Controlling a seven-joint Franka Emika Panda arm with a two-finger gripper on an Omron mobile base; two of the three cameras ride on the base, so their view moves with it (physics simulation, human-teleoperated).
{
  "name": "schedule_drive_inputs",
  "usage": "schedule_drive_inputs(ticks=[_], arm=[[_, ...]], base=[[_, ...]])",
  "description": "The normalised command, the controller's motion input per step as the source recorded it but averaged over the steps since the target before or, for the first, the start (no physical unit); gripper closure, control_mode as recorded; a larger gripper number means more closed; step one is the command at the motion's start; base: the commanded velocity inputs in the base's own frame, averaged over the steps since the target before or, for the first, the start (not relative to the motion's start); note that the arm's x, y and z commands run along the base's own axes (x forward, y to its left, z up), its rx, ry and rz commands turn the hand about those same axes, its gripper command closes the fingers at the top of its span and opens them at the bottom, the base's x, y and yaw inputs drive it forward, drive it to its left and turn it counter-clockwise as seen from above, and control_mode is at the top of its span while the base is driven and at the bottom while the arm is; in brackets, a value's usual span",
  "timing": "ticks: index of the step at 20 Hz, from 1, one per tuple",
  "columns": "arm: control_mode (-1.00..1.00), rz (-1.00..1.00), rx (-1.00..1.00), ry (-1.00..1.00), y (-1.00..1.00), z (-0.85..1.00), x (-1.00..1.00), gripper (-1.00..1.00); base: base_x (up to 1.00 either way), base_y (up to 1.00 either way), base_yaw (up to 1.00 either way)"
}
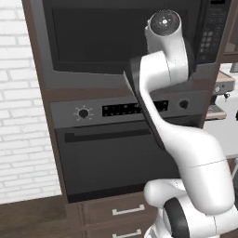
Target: Open the microwave, place the bowl with waffle inside the microwave, then close the microwave door and turn it on.
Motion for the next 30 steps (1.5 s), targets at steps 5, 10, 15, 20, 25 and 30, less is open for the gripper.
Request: schedule_drive_inputs(ticks=[5,10,15,20,25,30], arm=[[-1.0,0.19,0.0,-0.08,0.0,-0.55,1.0,1.0],[-1.0,0.04,0.0,0.17,0.0,-0.18,1.0,1.0],[-1.0,0.0,0.0,0.25,0.0,-0.11,1.0,1.0],[-1.0,0.04,0.0,-0.07,-0.25,-0.1,0.15,1.0],[-1.0,0.05,0.05,-0.13,-0.71,0.0,-1.0,1.0],[-1.0,0.03,0.11,0.0,-0.86,0.06,-0.95,1.0]], base=[[0.0,0.0,0.0],[0.0,0.0,0.0],[0.0,0.0,0.0],[0.0,0.0,0.0],[0.0,0.0,0.0],[0.0,0.0,0.0]])
